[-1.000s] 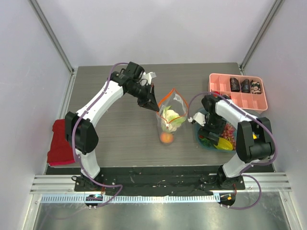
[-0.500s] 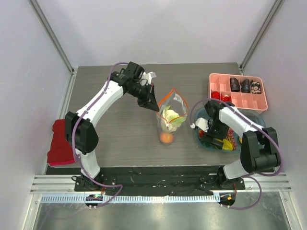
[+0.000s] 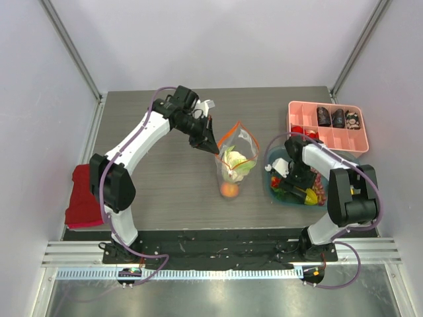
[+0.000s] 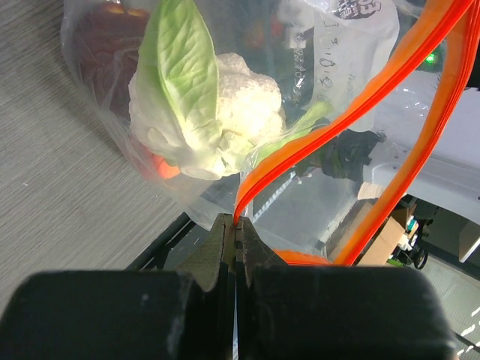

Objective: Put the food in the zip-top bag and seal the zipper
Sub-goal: Pick up the fake fruit from the bin, then place the fake fruit in the zipper food storage bag.

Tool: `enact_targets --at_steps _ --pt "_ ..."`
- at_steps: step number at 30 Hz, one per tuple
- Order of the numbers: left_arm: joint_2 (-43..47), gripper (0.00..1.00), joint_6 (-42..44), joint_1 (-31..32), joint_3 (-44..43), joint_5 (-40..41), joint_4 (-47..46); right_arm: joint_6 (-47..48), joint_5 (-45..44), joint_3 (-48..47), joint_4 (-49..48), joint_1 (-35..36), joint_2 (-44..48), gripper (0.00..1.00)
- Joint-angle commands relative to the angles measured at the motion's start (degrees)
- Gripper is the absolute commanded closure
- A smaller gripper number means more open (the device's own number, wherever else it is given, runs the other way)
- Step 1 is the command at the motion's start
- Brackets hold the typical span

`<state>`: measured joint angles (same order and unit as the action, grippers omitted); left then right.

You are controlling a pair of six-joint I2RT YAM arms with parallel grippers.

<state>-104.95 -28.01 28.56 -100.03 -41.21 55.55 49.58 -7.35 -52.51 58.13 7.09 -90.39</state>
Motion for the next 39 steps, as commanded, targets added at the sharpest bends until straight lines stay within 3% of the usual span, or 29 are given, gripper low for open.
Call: enact_targets --at_steps 1,5,10,14,17,18,22,24,27,30,39 --pt "2.1 1.0 0.6 -0.6 -0.3 -1.0 -0.5 -1.2 4.2 -6.3 -0.9 -1.2 4.3 0.69" --pt "2.2 1.0 0.7 -0.6 -0.3 -1.2 -0.9 -2.8 10.2 -13.1 5.2 -3.6 9.2 0.81" --pt "2.6 1.0 0.4 -0.7 0.5 -1.6 -1.9 -3.8 17.1 -19.0 9.7 -9.2 14.4 0.82" --pt "2.6 1.0 0.3 -0.6 0.6 -1.8 -2.3 -8.1 29.3 -27.9 10.0 -10.9 17.8 0.83" --pt "2.7 1.0 0.4 -0.6 0.3 -1.6 -1.9 -18.4 38.7 -35.9 6.0 -10.9 18.7 0.83" --pt "2.7 1.0 0.7 -0.6 -0.1 -1.6 -1.8 -21.7 44.4 -37.5 1.4 -10.8 18.6 0.83" --pt "2.4 1.0 1.3 -0.7 -1.0 -1.6 -0.7 -39.1 53.2 -41.5 -14.5 -8.3 17.4 0.83" --pt "1.9 1.0 1.6 -0.7 -2.0 -1.7 0.2 -45.4 53.8 -40.8 -23.9 -2.8 17.8 0.83" --pt "1.7 1.0 1.9 -0.8 -3.4 -2.2 1.1 -46.4 51.6 -38.9 -30.8 5.8 18.6 0.81" --pt "1.8 1.0 1.6 -1.2 -3.8 -3.1 1.4 -40.8 48.7 -35.4 -31.8 11.8 18.8 0.81" --pt "2.2 1.0 1.2 -2.8 -5.1 -7.7 3.2 -26.7 41.5 -23.1 -37.1 17.8 18.8 0.81"
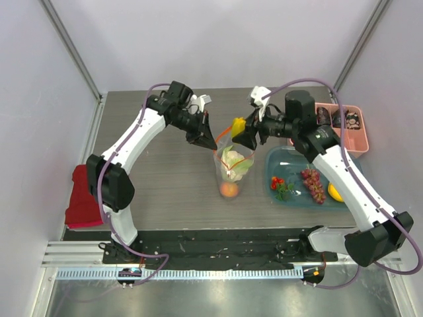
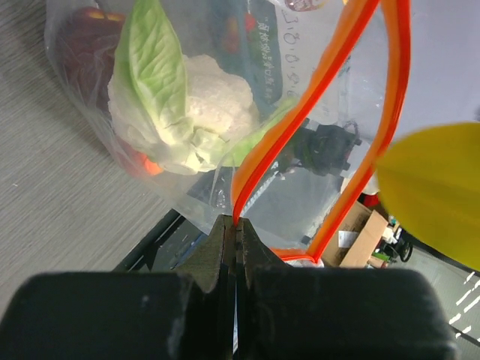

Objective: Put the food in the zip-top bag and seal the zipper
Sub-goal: Place the fake fruit in the zipper food storage bag.

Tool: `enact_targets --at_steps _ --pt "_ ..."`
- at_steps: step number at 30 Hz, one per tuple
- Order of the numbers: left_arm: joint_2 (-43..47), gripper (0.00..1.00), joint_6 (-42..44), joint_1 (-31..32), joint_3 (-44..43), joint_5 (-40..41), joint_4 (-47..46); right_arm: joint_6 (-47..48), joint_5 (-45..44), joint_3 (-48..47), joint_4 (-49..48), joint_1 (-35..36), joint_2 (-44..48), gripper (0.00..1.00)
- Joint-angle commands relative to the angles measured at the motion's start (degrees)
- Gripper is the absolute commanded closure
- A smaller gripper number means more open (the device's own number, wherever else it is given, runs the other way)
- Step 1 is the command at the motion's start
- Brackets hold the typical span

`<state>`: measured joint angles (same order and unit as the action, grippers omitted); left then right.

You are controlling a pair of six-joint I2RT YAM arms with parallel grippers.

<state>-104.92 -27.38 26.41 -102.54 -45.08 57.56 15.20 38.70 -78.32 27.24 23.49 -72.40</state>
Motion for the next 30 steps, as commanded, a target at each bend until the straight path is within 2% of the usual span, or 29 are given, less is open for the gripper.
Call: enact_targets --at_steps 1,4,6,9,10,11,19,22,27,30 --pt "2.1 1.0 0.7 -0.7 -2.7 -3.9 1.5 8.4 -5.6 4.5 -7.3 1.8 0.9 0.81" --pt "1.5 1.0 1.2 -0.7 -3.1 -4.1 2.3 11.2 -8.5 7.2 -10.5 2.5 0.6 0.78" --pt "1.2 1.0 1.4 -0.7 -3.4 -3.9 2.4 12.2 -10.4 7.7 -11.2 3.2 0.1 0.72" --pt "1.0 1.0 1.4 -0.7 -3.7 -3.7 2.4 12.9 -13.9 9.2 -13.3 4.0 0.0 0.59" --pt "0.9 1.0 1.3 -0.7 -3.9 -3.7 2.3 13.2 -14.8 10.3 -14.1 4.4 0.1 0.51" --pt "0.9 1.0 1.1 -0.7 -4.1 -3.7 2.2 13.7 -16.0 10.8 -15.3 4.6 0.3 0.39" --pt "0.5 1.0 1.2 -0.7 -4.5 -3.4 2.1 16.3 -24.1 13.6 -19.9 5.5 0.9 0.15" --pt "0.2 1.0 1.2 -0.6 -4.9 -3.4 2.3 16.4 -24.1 13.4 -19.2 5.3 0.9 0.1" --pt "0.1 1.0 1.6 -0.7 -5.4 -3.5 2.7 16.5 -23.8 11.9 -16.8 5.3 1.6 0.11" --pt "0.2 1.0 2.2 -0.7 -5.7 -2.8 3.2 11.8 -22.7 7.3 -14.0 5.3 2.4 0.12"
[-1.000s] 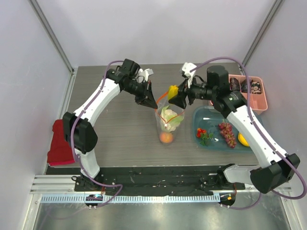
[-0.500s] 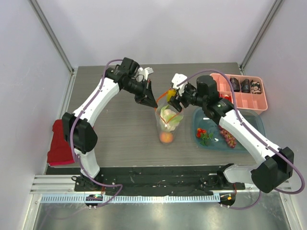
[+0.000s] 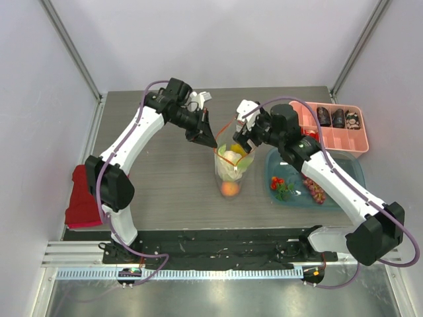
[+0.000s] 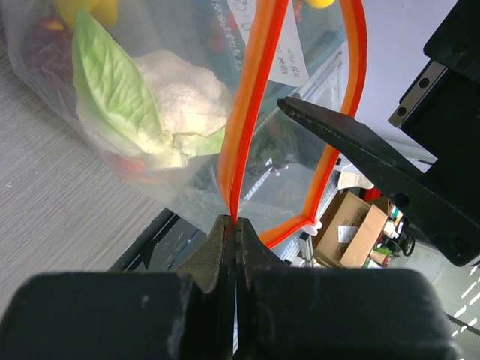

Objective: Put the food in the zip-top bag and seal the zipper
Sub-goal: Place the fake fruit in the zipper food storage bag, then pick up the fake fruit from the bin.

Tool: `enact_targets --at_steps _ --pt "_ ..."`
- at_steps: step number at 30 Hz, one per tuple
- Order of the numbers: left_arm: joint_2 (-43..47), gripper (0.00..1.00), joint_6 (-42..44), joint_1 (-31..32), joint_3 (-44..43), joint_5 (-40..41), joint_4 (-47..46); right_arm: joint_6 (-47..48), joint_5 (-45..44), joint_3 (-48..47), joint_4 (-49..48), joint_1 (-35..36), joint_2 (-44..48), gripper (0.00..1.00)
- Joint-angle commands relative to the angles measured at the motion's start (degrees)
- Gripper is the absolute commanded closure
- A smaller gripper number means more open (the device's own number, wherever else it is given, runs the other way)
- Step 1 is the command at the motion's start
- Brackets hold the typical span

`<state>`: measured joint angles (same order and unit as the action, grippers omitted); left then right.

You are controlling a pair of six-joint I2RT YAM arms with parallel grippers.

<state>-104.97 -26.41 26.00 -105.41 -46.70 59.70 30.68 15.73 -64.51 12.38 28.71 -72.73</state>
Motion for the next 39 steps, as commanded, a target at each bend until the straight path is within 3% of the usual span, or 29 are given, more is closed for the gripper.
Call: enact_targets --at_steps 1,4,7,12,15,20,23,27,39 --pt "0.3 1.0 1.5 -0.2 -3.0 -0.9 1.2 -8.7 0.3 -8.3 3.8 0.1 3.0 0.12" --pt "0.4 1.0 2.4 -0.2 -3.2 0.6 1.7 -16.1 -1.0 -16.9 13.8 -1.4 2.9 0.12" --pt "0.5 1.0 3.0 -0.2 -2.9 0.3 2.3 -20.4 1.4 -19.3 21.9 -5.2 4.6 0.09" --pt "1.9 1.0 2.2 -0.2 -0.2 -0.1 0.0 -24.6 8.5 -17.1 32.5 -21.8 7.2 0.04" --pt "2.0 1.0 1.9 -0.2 0.2 -0.5 -0.6 -18.8 11.7 -15.0 39.9 -28.0 6.8 0.04" --pt "2.4 1.0 2.5 -0.2 0.3 -0.7 -0.4 -6.5 1.4 -8.8 49.5 -34.3 5.3 0.04" --pt "3.0 1.0 3.0 -0.2 1.0 -0.6 -0.3 -1.7 -6.6 -4.1 50.6 -37.6 3.2 0.05" --pt "4.0 1.0 3.2 -0.2 2.7 -0.6 -1.0 0.9 -11.0 -0.7 50.5 -41.7 -0.1 0.05" --pt "3.1 1.0 4.1 -0.2 2.2 -0.2 -0.6 -2.2 -11.9 6.0 33.4 -42.7 -14.5 0.08"
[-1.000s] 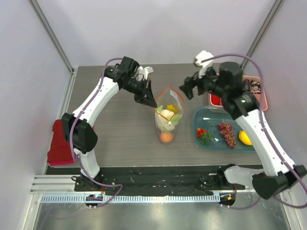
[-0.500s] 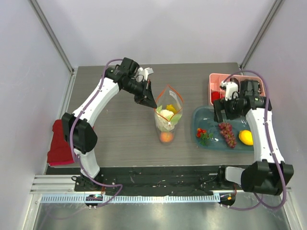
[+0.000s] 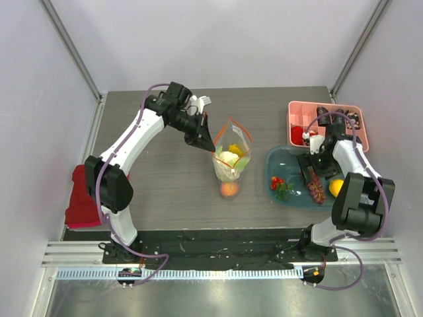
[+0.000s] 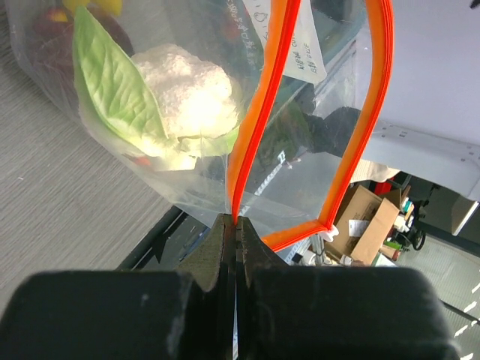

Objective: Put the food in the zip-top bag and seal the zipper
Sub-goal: Pick up the fake fruit from the bin.

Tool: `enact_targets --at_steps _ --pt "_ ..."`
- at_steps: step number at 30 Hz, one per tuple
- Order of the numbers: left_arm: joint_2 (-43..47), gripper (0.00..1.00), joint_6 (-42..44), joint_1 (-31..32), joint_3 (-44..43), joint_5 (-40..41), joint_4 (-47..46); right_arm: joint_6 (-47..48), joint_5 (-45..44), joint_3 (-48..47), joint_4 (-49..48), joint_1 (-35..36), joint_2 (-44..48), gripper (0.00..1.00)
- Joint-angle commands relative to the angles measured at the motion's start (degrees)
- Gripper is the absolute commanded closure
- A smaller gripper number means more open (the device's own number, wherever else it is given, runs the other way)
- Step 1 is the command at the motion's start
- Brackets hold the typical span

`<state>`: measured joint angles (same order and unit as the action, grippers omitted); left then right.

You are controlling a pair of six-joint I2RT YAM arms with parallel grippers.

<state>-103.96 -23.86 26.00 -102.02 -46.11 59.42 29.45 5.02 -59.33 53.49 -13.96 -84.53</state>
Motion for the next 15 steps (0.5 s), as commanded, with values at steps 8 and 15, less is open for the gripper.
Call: enact_targets --at_steps 8,15 --pt "1.9 1.0 1.3 -0.2 -0.5 -0.3 -1.1 -1.2 0.8 2.9 -12.2 0.1 -6.1 0.32" --pt "1.8 1.0 1.2 -0.2 -0.6 -0.6 -1.2 -2.2 6.9 0.8 -7.6 0.1 0.8 0.77"
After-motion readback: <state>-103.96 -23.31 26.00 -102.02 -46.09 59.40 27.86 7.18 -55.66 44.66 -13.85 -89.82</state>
